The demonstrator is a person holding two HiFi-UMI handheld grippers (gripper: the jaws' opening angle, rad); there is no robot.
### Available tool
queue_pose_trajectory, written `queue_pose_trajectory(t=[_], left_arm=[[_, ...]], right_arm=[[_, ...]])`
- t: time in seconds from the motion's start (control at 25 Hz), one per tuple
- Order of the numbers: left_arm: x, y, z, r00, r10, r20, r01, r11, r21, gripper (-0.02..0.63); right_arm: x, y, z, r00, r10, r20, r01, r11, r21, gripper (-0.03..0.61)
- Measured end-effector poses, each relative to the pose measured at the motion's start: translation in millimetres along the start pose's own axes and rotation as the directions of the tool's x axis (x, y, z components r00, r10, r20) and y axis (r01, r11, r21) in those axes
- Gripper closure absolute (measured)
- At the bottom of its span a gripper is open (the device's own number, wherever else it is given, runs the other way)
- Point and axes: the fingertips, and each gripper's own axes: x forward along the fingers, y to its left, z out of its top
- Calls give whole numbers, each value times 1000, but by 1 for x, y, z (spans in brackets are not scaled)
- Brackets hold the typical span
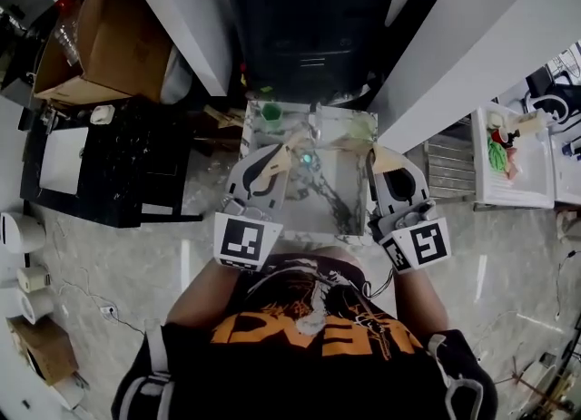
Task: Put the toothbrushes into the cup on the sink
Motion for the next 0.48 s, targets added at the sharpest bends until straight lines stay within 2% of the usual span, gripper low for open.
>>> queue_pose_trajectory(t=[0.2, 0.48], left_arm=[[17, 9, -10, 1000, -22, -16, 22, 1000, -9, 572], [43, 2, -22, 998, -67, -3, 67, 998, -22, 572]], right_arm=[[9, -22, -8, 998, -55, -21, 55, 998, -11, 540], [9, -77, -37, 984, -162, -73, 161, 987, -23, 540]])
